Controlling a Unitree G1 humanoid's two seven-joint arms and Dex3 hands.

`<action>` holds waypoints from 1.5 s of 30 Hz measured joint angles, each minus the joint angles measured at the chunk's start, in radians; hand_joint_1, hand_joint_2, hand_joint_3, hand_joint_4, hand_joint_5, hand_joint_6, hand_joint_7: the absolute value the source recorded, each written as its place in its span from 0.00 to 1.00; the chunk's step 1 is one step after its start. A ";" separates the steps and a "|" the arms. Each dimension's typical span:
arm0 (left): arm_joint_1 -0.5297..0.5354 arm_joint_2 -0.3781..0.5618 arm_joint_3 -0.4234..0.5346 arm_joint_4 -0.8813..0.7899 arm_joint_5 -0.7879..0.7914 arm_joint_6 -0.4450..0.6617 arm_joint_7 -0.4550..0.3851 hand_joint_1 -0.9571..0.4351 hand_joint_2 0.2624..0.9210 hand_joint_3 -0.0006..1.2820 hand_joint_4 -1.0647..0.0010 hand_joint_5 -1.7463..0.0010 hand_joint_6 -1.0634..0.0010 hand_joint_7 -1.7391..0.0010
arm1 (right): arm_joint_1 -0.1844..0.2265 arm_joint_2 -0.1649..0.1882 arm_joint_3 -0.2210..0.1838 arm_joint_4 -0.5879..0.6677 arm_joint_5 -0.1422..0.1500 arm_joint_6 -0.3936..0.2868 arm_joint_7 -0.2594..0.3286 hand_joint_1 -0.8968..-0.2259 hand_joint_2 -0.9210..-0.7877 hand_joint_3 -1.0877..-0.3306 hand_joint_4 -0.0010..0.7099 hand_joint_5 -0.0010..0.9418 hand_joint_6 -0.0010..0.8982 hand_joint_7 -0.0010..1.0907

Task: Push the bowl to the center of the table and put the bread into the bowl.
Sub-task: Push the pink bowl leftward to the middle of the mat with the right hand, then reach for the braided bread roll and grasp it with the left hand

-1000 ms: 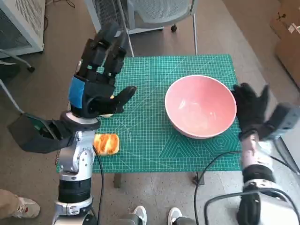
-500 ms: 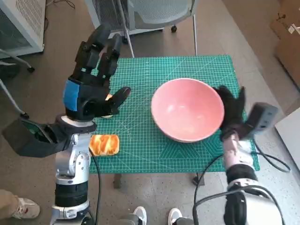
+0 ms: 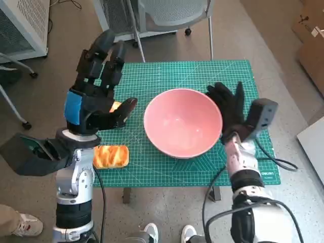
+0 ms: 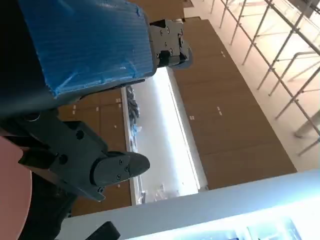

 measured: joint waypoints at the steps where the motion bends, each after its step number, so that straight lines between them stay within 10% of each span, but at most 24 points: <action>1: 0.003 0.000 0.000 -0.001 0.000 0.000 0.002 0.54 0.55 0.48 0.98 0.99 1.00 0.73 | -0.003 0.003 0.001 0.000 -0.004 0.000 -0.001 0.48 0.00 0.38 0.32 0.01 0.39 0.01; 15: 0.038 0.003 0.004 -0.034 0.008 -0.008 0.017 0.54 0.64 0.41 0.97 0.99 1.00 0.75 | -0.025 -0.013 0.005 -0.019 -0.021 -0.010 0.029 0.48 0.00 0.33 0.33 0.01 0.36 0.00; 23: 0.051 0.005 0.009 -0.034 0.027 -0.022 0.026 0.53 0.67 0.39 0.97 1.00 1.00 0.75 | -0.036 -0.078 0.003 -0.113 -0.012 -0.200 0.151 0.40 0.00 0.35 0.33 0.01 0.36 0.01; 34: 0.049 0.001 0.007 -0.032 0.023 -0.019 0.029 0.53 0.68 0.38 0.98 1.00 1.00 0.75 | 0.007 -0.110 -0.014 -0.424 0.146 -0.412 0.410 0.37 0.00 0.40 0.36 0.01 0.39 0.02; 45: 0.071 0.130 -0.015 -0.154 0.193 0.081 0.031 0.54 0.65 0.27 0.98 1.00 0.99 0.82 | 0.128 -0.116 0.019 -0.675 0.209 -0.417 0.457 0.35 0.00 0.41 0.37 0.01 0.39 0.01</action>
